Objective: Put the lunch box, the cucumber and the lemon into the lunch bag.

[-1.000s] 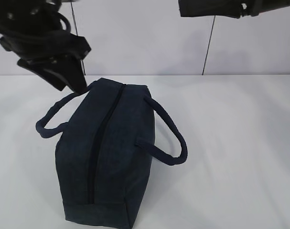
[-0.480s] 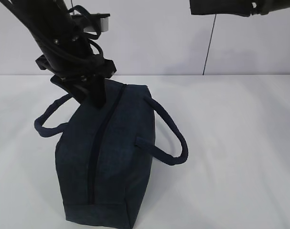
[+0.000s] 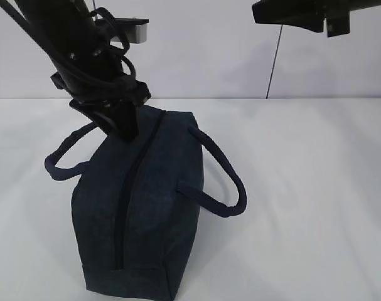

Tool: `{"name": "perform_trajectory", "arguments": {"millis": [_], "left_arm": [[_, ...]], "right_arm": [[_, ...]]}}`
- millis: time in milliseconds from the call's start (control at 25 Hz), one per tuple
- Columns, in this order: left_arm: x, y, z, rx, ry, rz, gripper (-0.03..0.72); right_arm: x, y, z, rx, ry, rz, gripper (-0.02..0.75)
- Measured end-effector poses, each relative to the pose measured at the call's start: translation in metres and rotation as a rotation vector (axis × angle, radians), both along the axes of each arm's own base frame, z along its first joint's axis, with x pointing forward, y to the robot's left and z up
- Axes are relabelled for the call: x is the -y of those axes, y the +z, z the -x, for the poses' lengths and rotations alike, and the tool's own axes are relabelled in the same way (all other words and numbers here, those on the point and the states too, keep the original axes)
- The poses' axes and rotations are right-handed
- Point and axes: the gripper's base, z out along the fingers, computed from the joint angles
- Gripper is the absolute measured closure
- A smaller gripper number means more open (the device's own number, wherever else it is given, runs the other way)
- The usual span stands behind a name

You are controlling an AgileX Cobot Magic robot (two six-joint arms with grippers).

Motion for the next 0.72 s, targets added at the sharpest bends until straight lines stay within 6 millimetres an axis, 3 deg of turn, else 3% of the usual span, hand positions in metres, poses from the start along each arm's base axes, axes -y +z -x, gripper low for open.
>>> {"name": "perform_trajectory", "arguments": {"millis": [240, 400, 520, 720], "left_arm": [[0.003, -0.008, -0.003, -0.024, 0.009, -0.001, 0.528], [0.007, -0.020, -0.006, -0.059, -0.006, 0.005, 0.579], [0.008, -0.023, -0.007, -0.034, -0.113, 0.000, 0.670], [0.004, -0.021, -0.012, 0.070, -0.367, -0.067, 0.687]], "right_arm": [[0.011, 0.001, -0.016, 0.174, -0.161, 0.107, 0.374], [0.013, 0.001, -0.019, 0.198, -0.190, 0.125, 0.374], [0.013, 0.000, -0.019, 0.182, -0.195, 0.115, 0.374], [0.013, 0.000, -0.019, 0.124, -0.221, 0.075, 0.374]]}}
